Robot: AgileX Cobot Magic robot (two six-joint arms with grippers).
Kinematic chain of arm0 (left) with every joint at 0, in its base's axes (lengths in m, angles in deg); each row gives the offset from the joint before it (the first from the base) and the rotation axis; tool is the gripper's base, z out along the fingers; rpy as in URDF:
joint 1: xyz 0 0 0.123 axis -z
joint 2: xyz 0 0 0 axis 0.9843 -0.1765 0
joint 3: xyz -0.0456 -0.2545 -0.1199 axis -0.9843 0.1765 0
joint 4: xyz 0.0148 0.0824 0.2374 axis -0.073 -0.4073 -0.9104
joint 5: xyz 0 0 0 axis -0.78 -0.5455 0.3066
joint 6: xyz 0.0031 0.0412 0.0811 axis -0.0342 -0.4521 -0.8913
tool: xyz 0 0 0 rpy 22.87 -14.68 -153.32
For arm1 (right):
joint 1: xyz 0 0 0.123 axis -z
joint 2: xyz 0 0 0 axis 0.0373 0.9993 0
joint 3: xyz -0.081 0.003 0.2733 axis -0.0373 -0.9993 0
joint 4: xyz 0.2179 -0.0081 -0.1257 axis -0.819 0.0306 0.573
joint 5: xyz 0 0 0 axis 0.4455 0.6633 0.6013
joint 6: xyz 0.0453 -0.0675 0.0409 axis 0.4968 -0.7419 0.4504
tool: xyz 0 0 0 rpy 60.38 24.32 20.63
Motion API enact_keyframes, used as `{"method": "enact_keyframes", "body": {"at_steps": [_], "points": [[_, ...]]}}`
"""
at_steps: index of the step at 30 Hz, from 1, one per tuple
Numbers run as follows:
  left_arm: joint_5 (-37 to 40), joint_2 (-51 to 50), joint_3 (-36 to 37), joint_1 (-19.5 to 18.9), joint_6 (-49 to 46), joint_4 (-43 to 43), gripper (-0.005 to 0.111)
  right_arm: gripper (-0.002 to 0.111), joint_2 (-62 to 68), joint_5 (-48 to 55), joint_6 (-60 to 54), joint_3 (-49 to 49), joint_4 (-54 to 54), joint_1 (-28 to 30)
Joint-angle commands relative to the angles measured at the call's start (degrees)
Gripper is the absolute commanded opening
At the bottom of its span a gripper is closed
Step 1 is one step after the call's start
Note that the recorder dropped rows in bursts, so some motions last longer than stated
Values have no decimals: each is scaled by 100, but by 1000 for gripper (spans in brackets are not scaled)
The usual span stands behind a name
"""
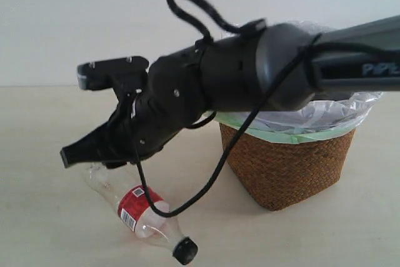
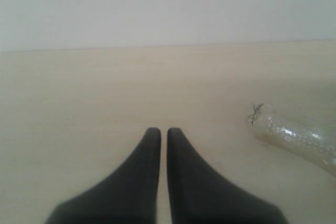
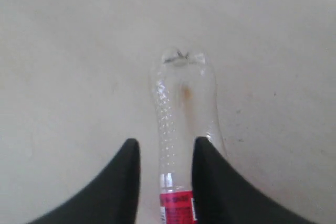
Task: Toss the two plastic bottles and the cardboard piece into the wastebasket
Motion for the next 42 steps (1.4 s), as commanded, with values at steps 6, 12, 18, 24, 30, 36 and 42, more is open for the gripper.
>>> {"method": "enact_keyframes", "body": {"at_steps": [6,12,18,24,30,36,42], "points": [[-2,11,23,-15,-16,-9,4,0,-1836,252,-314,1,89,-3],[-2,11,23,-15,-16,-9,4,0,-3106,272,216,-366,1061,-3],[-2,11,23,-15,-16,-9,4,0,-4722,170,1186,-1347,2164,-3],[-2,11,23,-15,-16,-9,4,0,-6346,-277,1748,-2544,2738,-3],[-2,11,23,-15,-16,-9,4,0,-7932,-148,2824,-3485,3873,-3],[-2,11,23,-15,-16,-9,4,0,-9383,555,3777,-3795,4929,8],[-2,11,23,-15,-16,-9,4,0,-10229,916,3758,-3795,5076,124]]}}
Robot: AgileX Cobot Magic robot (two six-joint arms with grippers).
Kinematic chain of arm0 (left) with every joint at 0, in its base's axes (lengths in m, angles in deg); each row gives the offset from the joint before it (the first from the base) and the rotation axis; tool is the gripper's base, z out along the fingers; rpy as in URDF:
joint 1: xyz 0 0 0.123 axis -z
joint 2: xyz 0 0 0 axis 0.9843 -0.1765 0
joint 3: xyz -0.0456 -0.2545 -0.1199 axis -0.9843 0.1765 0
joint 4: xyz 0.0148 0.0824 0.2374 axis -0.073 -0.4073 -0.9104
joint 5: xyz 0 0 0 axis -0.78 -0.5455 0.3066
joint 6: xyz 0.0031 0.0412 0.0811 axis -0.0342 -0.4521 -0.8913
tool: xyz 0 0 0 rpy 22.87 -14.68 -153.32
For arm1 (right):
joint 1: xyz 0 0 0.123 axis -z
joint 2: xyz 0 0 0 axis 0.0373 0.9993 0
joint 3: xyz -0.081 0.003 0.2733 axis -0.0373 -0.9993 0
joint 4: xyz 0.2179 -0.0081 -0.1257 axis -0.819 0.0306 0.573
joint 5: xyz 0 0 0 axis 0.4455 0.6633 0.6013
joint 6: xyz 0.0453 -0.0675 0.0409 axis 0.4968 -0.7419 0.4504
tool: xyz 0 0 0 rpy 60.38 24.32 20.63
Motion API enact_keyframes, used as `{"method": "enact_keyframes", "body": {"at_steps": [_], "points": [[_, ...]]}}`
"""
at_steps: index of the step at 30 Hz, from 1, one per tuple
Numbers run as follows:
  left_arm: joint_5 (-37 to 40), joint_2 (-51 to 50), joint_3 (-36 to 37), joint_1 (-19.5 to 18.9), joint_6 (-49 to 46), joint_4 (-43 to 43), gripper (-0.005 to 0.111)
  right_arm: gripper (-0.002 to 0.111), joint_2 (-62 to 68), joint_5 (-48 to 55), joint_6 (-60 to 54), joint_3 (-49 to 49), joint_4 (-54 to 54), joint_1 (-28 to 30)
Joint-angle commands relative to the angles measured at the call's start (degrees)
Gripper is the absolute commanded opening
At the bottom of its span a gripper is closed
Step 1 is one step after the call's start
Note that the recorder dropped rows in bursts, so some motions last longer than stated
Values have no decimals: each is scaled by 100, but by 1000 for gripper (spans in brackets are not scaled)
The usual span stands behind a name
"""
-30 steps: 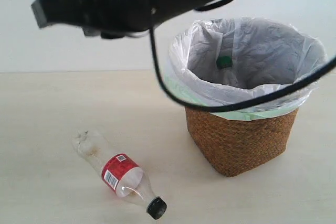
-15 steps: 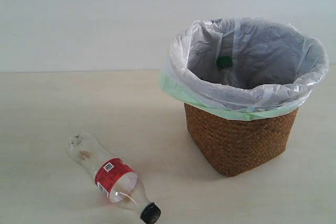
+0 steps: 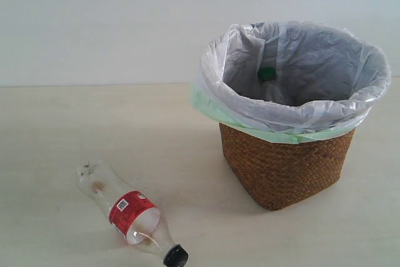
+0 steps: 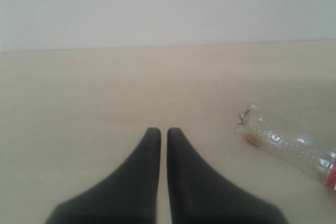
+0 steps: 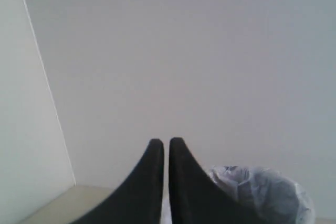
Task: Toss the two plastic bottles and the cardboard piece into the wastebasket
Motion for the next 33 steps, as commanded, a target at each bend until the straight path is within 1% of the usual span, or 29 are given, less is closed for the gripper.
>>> {"method": "enact_keyframes", "body": {"at_steps": [1,5,7,12,15,19,21,24,28,33], "points": [[-2,11,23,-15,-16,-9,4,0,-442,269,12,-33,145,223],[-2,11,23,-15,-16,-9,4,0,-759,425,-295,-33,173,939],[-2,11,23,-15,-16,-9,4,0,-994,404,-464,-33,173,1469],[-2,11,23,-15,-16,-9,4,0,-1030,437,-1017,-32,132,2833],[-2,11,23,-15,-16,-9,4,0,-1030,-105,-1005,-286,-183,3617],[-2,11,23,-15,-16,-9,4,0,-1030,-1107,-662,-905,-405,4285],[-2,11,23,-15,-16,-9,4,0,-1030,-1501,-458,-1258,-405,4517],[-2,11,23,-15,-16,-9,4,0,-1030,-1934,-71,-1785,-405,4676],[-2,11,23,-15,-16,-9,4,0,-1030,-2134,917,-2320,-381,4676],[-2,11,23,-15,-16,-9,4,0,-1030,-2191,1048,-3141,-215,4676]]}}
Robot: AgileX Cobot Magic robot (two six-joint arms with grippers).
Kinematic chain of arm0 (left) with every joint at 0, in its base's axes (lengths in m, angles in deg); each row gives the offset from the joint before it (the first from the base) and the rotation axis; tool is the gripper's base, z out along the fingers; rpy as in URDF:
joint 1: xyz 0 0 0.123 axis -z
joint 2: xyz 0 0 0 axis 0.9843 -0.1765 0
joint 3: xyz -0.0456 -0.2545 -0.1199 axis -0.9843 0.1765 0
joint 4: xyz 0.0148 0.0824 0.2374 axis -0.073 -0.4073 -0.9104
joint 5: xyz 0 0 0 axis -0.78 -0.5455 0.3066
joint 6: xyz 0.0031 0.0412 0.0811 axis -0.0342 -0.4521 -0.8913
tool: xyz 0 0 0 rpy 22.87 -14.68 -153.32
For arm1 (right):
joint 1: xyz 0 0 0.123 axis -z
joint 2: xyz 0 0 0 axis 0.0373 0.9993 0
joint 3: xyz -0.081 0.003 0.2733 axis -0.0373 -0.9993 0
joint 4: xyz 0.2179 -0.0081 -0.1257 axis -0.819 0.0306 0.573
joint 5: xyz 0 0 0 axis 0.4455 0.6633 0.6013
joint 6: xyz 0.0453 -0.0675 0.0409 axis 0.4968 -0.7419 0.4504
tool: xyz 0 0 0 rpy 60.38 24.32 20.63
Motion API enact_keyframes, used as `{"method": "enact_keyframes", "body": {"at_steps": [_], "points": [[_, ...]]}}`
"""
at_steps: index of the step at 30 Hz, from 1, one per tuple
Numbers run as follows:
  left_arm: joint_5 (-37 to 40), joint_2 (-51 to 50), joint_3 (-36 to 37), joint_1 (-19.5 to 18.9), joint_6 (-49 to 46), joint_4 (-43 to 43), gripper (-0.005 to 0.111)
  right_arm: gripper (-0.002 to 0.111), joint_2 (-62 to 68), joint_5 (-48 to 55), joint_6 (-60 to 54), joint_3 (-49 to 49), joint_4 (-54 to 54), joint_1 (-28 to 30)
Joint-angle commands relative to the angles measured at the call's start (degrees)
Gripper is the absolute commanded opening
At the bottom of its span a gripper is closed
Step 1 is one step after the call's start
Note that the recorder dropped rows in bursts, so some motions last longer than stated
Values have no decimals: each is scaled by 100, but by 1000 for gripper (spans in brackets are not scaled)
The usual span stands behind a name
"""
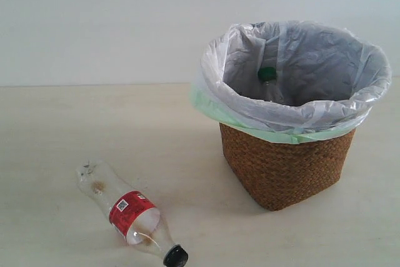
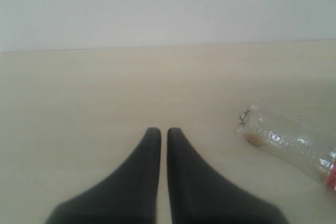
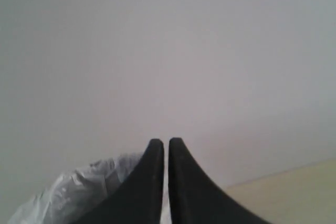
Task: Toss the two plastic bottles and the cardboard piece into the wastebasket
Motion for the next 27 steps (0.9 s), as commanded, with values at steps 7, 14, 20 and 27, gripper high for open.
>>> {"method": "enact_keyframes", "body": {"at_steps": [7,14,20,27], "points": [[-2,11,23,-15,-16,-9,4,0,-32,-99,199,-1322,174,31],[-2,11,23,-15,-16,-9,4,0,-32,67,201,-1726,58,31],[-2,11,23,-15,-16,-9,4,0,-32,223,307,-1726,42,31],[-2,11,23,-15,-16,-9,4,0,-32,57,3295,-1726,-1492,31]]}}
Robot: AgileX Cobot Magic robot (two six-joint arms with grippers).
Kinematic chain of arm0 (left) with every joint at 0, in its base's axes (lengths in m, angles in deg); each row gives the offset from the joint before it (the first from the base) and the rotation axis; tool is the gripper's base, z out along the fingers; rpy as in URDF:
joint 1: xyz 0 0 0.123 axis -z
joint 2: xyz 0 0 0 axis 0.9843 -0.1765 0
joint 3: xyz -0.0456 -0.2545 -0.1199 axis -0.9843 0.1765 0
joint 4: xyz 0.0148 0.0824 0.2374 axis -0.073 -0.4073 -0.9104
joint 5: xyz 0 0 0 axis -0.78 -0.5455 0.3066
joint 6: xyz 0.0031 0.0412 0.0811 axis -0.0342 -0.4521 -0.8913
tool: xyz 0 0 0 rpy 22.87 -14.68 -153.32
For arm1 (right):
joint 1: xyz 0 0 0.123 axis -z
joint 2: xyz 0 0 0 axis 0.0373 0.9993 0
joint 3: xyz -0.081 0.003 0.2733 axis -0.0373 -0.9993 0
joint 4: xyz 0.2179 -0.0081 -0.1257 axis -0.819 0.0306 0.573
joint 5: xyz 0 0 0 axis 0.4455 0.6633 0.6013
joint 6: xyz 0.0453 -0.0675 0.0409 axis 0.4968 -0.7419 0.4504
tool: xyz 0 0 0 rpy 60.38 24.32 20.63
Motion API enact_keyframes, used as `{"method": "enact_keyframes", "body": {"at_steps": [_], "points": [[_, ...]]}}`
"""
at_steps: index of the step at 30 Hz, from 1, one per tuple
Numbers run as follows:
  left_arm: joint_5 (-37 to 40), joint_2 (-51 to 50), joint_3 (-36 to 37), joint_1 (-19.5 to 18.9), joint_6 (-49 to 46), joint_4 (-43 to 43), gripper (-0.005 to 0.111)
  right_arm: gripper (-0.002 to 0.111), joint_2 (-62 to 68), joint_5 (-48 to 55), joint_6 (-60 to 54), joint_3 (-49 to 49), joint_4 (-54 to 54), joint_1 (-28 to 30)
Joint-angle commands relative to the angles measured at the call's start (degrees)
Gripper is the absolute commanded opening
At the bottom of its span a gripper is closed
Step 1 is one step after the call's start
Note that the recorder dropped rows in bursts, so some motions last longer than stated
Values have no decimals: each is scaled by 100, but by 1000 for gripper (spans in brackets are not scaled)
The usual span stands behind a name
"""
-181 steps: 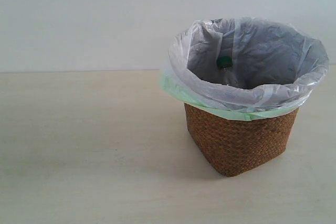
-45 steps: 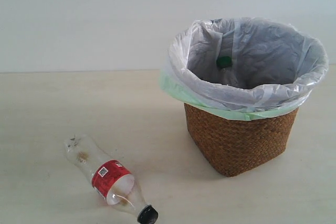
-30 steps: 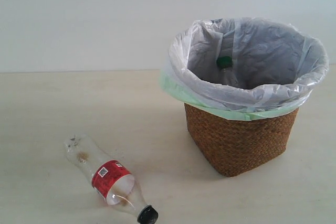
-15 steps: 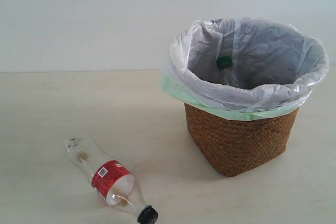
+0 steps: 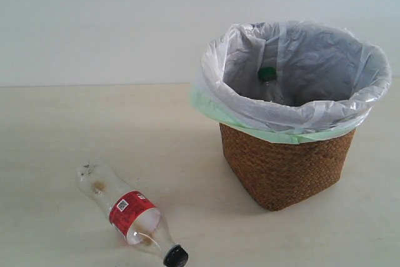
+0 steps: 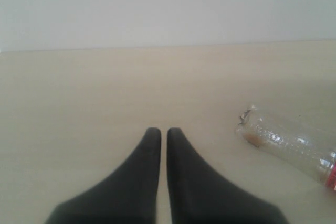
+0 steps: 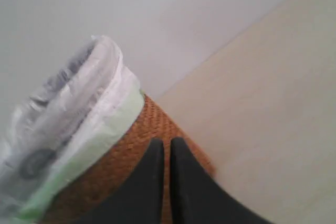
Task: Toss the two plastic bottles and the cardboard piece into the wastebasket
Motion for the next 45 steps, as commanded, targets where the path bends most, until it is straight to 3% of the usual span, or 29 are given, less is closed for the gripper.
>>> {"method": "enact_keyframes", "body": {"at_steps": [1,7,11,15,16,18,20,23,40,45], "points": [[-2,11,23,-15,-16,-9,4,0,-30,-238,1999,-29,-812,31],[-2,11,23,-15,-16,-9,4,0,-30,-608,2572,-29,-831,31],[-2,11,23,-15,-16,-9,4,0,-30,-621,1896,-29,-831,31],[-2,11,23,-15,-16,-9,4,0,-30,-639,-384,-29,-1171,31],[-2,11,23,-15,-16,-9,4,0,-30,-536,-2327,-29,-2383,31],[-2,11,23,-15,-16,-9,4,0,-30,-411,-4511,-29,-3430,31],[-2,11,23,-15,-16,-9,4,0,-30,-261,-5740,-29,-3840,31],[-2,11,23,-15,-16,-9,4,0,-30,-18,-5755,-29,-2916,31],[-2,11,23,-15,-16,-9,4,0,-30,18,-5701,-29,-2916,31],[-2,11,23,-15,-16,-9,4,0,-30,201,-6669,-29,-2764,31]]}}
